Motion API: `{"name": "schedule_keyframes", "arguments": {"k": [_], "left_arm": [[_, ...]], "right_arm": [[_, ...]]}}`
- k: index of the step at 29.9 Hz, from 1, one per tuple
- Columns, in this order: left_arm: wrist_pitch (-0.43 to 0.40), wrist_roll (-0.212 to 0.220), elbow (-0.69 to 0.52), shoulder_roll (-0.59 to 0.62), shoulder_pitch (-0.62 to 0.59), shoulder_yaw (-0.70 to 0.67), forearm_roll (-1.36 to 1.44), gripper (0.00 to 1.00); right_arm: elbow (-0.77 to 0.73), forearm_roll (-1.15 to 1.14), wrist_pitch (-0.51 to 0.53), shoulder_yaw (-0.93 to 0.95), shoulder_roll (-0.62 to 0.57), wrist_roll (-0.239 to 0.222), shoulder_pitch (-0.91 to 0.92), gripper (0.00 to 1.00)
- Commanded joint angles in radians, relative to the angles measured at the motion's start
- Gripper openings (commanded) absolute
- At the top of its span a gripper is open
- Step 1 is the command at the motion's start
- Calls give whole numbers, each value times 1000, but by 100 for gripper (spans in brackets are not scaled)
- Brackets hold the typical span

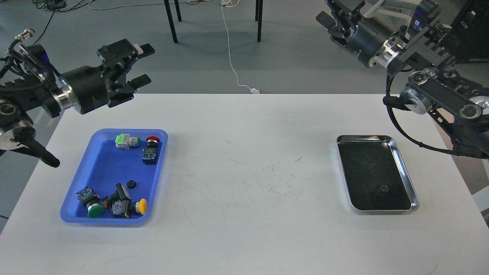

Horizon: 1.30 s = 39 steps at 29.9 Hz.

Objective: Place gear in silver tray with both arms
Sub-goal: 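Lower the left gripper into the blue tray, then grasp another black gear in the blue tray with the left gripper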

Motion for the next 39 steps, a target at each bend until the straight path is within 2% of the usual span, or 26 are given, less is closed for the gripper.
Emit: {"name": "schedule_keyframes", "arguments": {"k": [1,6,8,11,15,18,21,23,28,35,39], "left_arm": [[5,-8,-36,8,0,39,321,97],[15,-9,-36,-10,5,44,709,94],[15,-11,-38,-15,4,67,813,93],[5,-25,-50,0,-10,146,913,86],[-11,-37,-55,4,-35,222,1021,84],[-83,-43,-53,2,-55,246,1041,80],[-86,-72,-55,-9,-78,243,1041,76],[-86,-77,-53,-10,-90,243,1041,76],[-86,-77,-50,-10,-79,249,1040,76],[-86,-72,-33,-10,-78,352,1043,76],[-86,-72,-30,-9,-75,365,1038,73]], "right_arm": [[23,189,7,57,6,11,-82,97],[126,294,10,147,-10,51,-239,97],[160,298,22,202,-10,51,-316,97],[204,298,79,265,-10,52,-439,97],[239,298,134,308,-10,52,-543,97],[243,298,138,314,-11,54,-571,97],[243,298,138,318,-10,55,-585,97],[243,298,138,318,-10,62,-588,97],[243,298,139,318,-11,68,-597,97],[247,298,139,318,-10,69,-606,97],[261,298,139,318,-10,68,-606,97]]}}
